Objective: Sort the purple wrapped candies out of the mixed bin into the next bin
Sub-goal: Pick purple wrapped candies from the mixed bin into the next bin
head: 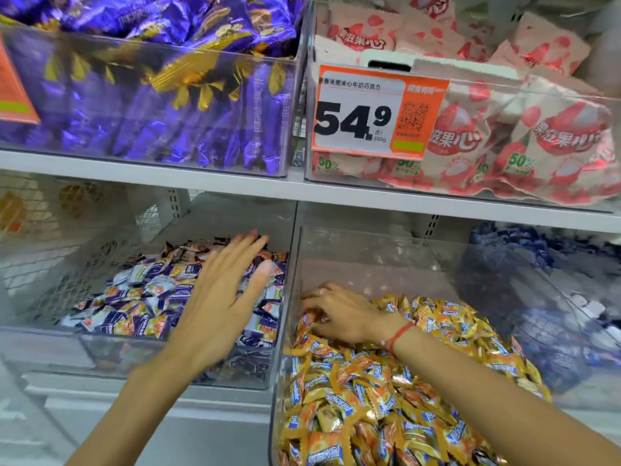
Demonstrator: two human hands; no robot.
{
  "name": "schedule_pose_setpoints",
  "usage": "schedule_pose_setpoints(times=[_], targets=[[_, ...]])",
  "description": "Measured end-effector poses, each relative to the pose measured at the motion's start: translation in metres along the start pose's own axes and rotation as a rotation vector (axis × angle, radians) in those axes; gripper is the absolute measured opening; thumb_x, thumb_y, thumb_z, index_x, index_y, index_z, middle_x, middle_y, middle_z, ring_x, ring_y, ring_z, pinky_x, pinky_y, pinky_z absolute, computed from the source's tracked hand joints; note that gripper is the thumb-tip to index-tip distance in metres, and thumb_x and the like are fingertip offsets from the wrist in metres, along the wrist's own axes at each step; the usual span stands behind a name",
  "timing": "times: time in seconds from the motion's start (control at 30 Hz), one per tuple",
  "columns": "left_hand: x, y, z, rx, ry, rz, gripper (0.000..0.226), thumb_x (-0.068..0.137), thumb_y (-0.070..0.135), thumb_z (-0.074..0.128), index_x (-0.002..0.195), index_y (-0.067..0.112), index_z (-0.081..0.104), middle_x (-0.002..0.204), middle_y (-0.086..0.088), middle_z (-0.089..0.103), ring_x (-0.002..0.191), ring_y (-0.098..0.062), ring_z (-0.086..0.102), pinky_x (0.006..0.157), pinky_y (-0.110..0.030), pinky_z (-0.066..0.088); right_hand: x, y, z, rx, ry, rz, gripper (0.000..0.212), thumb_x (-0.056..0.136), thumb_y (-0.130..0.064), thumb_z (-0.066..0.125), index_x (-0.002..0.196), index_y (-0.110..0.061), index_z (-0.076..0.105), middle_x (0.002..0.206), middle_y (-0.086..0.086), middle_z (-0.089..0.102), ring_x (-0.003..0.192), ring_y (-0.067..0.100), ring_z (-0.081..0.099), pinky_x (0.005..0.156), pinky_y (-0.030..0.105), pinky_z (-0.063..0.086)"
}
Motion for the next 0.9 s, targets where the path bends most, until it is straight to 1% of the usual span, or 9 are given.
schedule_pose_setpoints(times=[0.07,0.2,0.33,0.43,0.53,0.6,0.7,0.8,0.9], targets=[[-0.001,0.013,0.011,-0.134,-0.089,0.030,0.059,0.081,0.076,0.025,0.137,0.057,0.030,0.149,0.038,0.018,0.138,0.017,0.010,0.118,-0.024,0.010,0.003,0.002,0.002,-0.024,0.006,0.008,0.033,0.092,-0.028,0.057,0.125,-0.019,0.056,0.136,0.002,0.051,0.124,0.026,0.041,0.090,0.039,0.043],[-0.001,0.012,0.020,-0.261,-0.155,-0.004,0.057,0.080,0.074,0.033,0.134,0.057,0.040,0.145,0.041,0.026,0.136,0.016,0.020,0.118,-0.035,0.021,-0.003,0.014,-0.001,-0.099,0.060,0.006,0.034,0.096,-0.025,0.052,0.130,-0.022,0.048,0.124,0.006,0.054,0.114,0.028,0.048,0.083,0.043,0.049],[-0.001,0.013,0.018,-0.245,-0.160,-0.017,0.055,0.078,0.076,0.031,0.131,0.061,0.039,0.143,0.045,0.025,0.135,0.016,0.023,0.116,-0.033,0.024,-0.032,0.052,-0.011,-0.121,0.041,0.060,0.024,0.100,-0.033,0.045,0.113,-0.028,0.065,0.110,-0.005,0.064,0.105,0.020,0.057,0.077,0.035,0.049],[-0.002,0.014,0.019,-0.193,-0.159,-0.003,0.056,0.079,0.077,0.026,0.132,0.062,0.035,0.142,0.047,0.022,0.135,0.016,0.022,0.116,-0.033,0.023,-0.065,0.068,-0.021,-0.100,-0.142,0.118,0.027,0.095,-0.030,0.053,0.116,-0.040,0.066,0.120,-0.018,0.064,0.115,0.012,0.057,0.092,0.035,0.049],[-0.001,0.014,0.020,-0.159,-0.151,0.005,0.056,0.080,0.078,0.022,0.133,0.062,0.033,0.142,0.047,0.020,0.134,0.014,0.026,0.116,-0.037,0.025,-0.077,0.069,-0.038,0.035,-0.273,0.183,0.026,0.088,-0.026,0.061,0.109,-0.038,0.071,0.128,-0.021,0.060,0.120,0.005,0.053,0.104,0.030,0.042],[-0.001,0.014,0.020,-0.156,-0.153,0.002,0.057,0.081,0.078,0.021,0.134,0.060,0.033,0.142,0.047,0.021,0.129,0.016,0.031,0.114,-0.037,0.029,-0.064,0.058,-0.049,0.117,-0.165,0.158,0.021,0.090,-0.028,0.060,0.105,-0.036,0.072,0.115,-0.019,0.068,0.107,0.004,0.061,0.097,0.033,0.049],[-0.002,0.015,0.020,-0.154,-0.141,-0.001,0.057,0.082,0.076,0.022,0.134,0.058,0.035,0.142,0.046,0.024,0.120,0.020,0.038,0.111,-0.037,0.032,-0.026,0.031,-0.035,0.145,-0.010,0.104,0.027,0.096,-0.024,0.054,0.119,-0.030,0.066,0.120,-0.007,0.067,0.107,0.013,0.062,0.093,0.036,0.051],[-0.003,0.016,0.019,-0.169,-0.123,0.004,0.055,0.082,0.074,0.025,0.133,0.056,0.039,0.141,0.044,0.027,0.119,0.023,0.037,0.110,-0.034,0.032,0.008,0.010,0.003,0.012,-0.049,0.042,0.043,0.089,-0.009,0.053,0.130,-0.021,0.057,0.127,0.007,0.062,0.113,0.028,0.059,0.087,0.042,0.052],[-0.002,0.015,0.018,-0.197,-0.114,0.011,0.055,0.081,0.074,0.028,0.131,0.057,0.042,0.140,0.044,0.030,0.126,0.023,0.029,0.110,-0.028,0.028,0.016,0.013,0.004,-0.039,-0.042,0.069,0.037,0.087,-0.015,0.061,0.123,-0.015,0.059,0.125,0.009,0.060,0.115,0.028,0.056,0.087,0.038,0.049]])
Point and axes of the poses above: each hand's wrist, its own x-axis towards the middle knuckle, its own z-axis out of the palm, y = z × x, the point moved 5 cm from there along x, towards the middle knuckle
